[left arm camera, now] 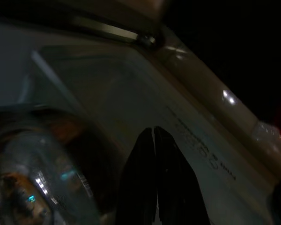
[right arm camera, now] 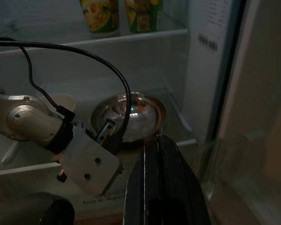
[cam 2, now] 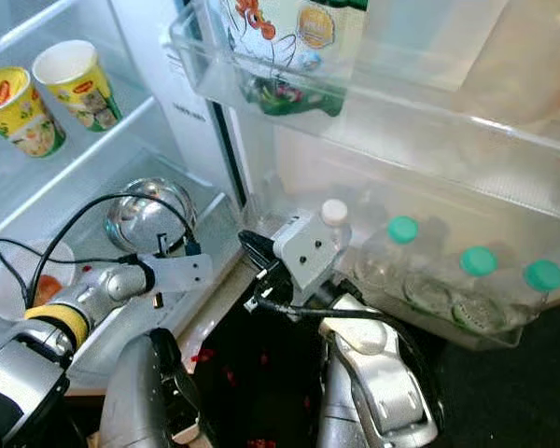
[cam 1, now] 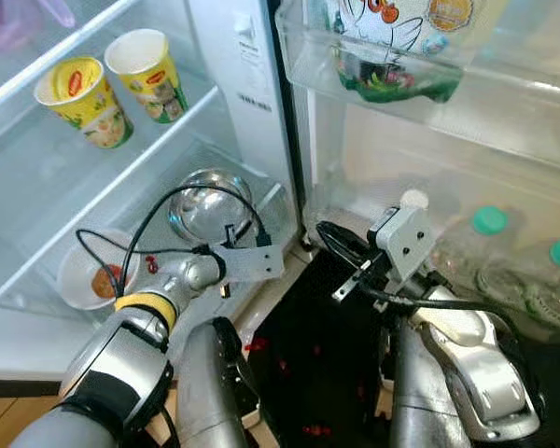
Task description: Restocking fridge
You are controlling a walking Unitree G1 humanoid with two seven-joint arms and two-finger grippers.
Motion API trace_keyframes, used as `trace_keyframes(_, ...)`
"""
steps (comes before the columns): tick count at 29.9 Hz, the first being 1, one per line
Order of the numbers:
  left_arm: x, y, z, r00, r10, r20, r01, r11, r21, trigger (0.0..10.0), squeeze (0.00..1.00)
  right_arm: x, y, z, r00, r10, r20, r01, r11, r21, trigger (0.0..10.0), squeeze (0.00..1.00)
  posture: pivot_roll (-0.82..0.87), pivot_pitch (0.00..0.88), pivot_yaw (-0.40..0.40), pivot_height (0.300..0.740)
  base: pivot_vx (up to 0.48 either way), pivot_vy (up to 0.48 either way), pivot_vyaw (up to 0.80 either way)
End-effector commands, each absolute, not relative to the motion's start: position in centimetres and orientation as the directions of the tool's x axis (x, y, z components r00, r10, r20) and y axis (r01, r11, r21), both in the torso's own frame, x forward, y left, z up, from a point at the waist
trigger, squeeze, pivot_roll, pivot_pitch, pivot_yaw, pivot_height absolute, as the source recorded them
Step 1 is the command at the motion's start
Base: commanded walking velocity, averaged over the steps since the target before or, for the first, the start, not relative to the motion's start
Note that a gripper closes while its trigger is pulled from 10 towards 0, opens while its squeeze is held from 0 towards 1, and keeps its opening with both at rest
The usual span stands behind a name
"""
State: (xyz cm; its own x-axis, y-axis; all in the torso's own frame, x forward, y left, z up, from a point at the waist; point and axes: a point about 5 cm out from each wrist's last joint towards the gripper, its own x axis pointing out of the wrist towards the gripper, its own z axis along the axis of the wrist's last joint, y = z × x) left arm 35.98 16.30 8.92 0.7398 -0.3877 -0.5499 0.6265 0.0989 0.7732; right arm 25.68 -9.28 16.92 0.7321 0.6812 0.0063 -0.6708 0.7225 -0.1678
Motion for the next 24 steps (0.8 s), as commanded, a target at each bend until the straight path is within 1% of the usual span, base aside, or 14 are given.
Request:
trace_keyframes(1, 35.5, 16.4, 8.0, 0.683, -0.360, -0.635, 0.694, 0.050, 0.718, 10.0, 0.00, 25.1, -9.6, 17.0, 0.736, 0.677, -0.003, -0.669, 0.727, -0.151, 10.0, 0.00, -0.25, 0.468, 0.127, 0.416, 0.000, 0.000, 0.00)
trace_keyframes(3, 35.7, 16.2, 8.2, 0.657, -0.368, -0.658, 0.717, 0.037, 0.696, 10.0, 0.00, 24.9, -9.8, 17.0, 0.740, 0.672, -0.008, -0.665, 0.731, -0.151, 10.0, 0.00, -0.25, 0.472, 0.127, 0.416, 0.000, 0.000, 0.00)
trace_keyframes(6, 35.9, 15.9, 8.6, 0.665, -0.372, -0.648, 0.705, 0.029, 0.708, 10.0, 0.00, 24.9, -9.8, 17.0, 0.742, 0.670, -0.010, -0.664, 0.733, -0.151, 10.0, 0.00, -0.25, 0.477, 0.127, 0.416, 0.000, 0.000, 0.00)
trace_keyframes(7, 36.1, 15.8, 8.8, 0.676, -0.373, -0.635, 0.690, 0.020, 0.723, 10.0, 0.00, 24.8, -9.9, 17.0, 0.743, 0.669, -0.012, -0.663, 0.734, -0.150, 10.0, 0.00, -0.25, 0.477, 0.127, 0.416, 0.000, 0.000, 0.00)
trace_keyframes(9, 36.6, 15.8, 9.5, 0.728, -0.347, -0.591, 0.628, -0.007, 0.778, 10.0, 0.00, 24.6, -10.0, 17.0, 0.747, 0.665, -0.020, -0.660, 0.737, -0.146, 10.0, 0.00, -0.25, 0.485, 0.127, 0.416, 0.000, 0.000, 0.00)
trace_keyframes(10, 36.6, 15.8, 9.5, 0.728, -0.347, -0.591, 0.628, -0.007, 0.778, 10.0, 0.00, 24.6, -10.0, 17.0, 0.747, 0.665, -0.020, -0.660, 0.737, -0.146, 10.0, 0.00, -0.25, 0.485, 0.127, 0.416, 0.000, 0.000, 0.00)
trace_keyframes(13, 37.2, 16.6, 10.0, 0.797, -0.263, -0.544, 0.531, -0.126, 0.838, 10.0, 0.00, 24.2, -10.1, 17.1, 0.751, 0.660, -0.030, -0.657, 0.741, -0.139, 10.0, 0.00, -0.25, 0.496, 0.126, 0.416, 0.000, 0.000, 0.00)
trace_keyframes(14, 37.7, 17.0, 10.6, 0.844, -0.222, -0.489, 0.462, -0.163, 0.872, 10.0, 0.00, 24.1, -10.2, 17.1, 0.753, 0.657, -0.033, -0.655, 0.743, -0.138, 10.0, 0.00, -0.25, 0.499, 0.125, 0.416, 0.000, 0.000, 0.00)
trace_keyframes(15, 37.7, 17.0, 10.6, 0.844, -0.222, -0.489, 0.462, -0.163, 0.872, 10.0, 0.00, 24.1, -10.2, 17.1, 0.753, 0.657, -0.033, -0.655, 0.743, -0.138, 10.0, 0.00, -0.25, 0.499, 0.125, 0.416, 0.000, 0.000, 0.00)
trace_keyframes(16, 38.1, 17.4, 11.2, 0.879, -0.191, -0.437, 0.404, -0.190, 0.895, 10.0, 0.00, 24.1, -10.2, 17.1, 0.754, 0.656, -0.034, -0.653, 0.745, -0.137, 10.0, 0.00, -0.26, 0.501, 0.124, 0.416, 0.000, 0.000, 0.00)
trace_keyframes(18, 38.1, 17.4, 11.2, 0.879, -0.191, -0.437, 0.404, -0.190, 0.895, 10.0, 0.00, 24.1, -10.2, 17.1, 0.754, 0.656, -0.034, -0.653, 0.745, -0.137, 10.0, 0.00, -0.26, 0.501, 0.124, 0.416, 0.000, 0.000, 0.00)
trace_keyframes(20, 39.2, 18.4, 13.7, 0.952, -0.141, -0.271, 0.237, -0.220, 0.946, 10.0, 0.00, 24.1, -10.4, 17.1, 0.760, 0.649, -0.040, -0.648, 0.750, -0.136, 10.0, 0.00, -0.26, 0.501, 0.123, 0.416, 0.000, 0.000, 0.00)
trace_keyframes(23, 39.8, 18.8, 15.5, 0.980, -0.135, -0.144, 0.109, -0.235, 0.966, 10.0, 0.00, 24.2, -10.6, 17.2, 0.765, 0.643, -0.043, -0.642, 0.755, -0.136, 10.0, 0.00, -0.26, 0.497, 0.126, 0.416, 0.000, 0.000, 0.00)
trace_keyframes(24, 39.8, 18.8, 15.5, 0.980, -0.135, -0.144, 0.109, -0.235, 0.966, 10.0, 0.00, 24.2, -10.6, 17.2, 0.765, 0.643, -0.043, -0.642, 0.755, -0.136, 10.0, 0.00, -0.26, 0.497, 0.126, 0.416, 0.000, 0.000, 0.00)
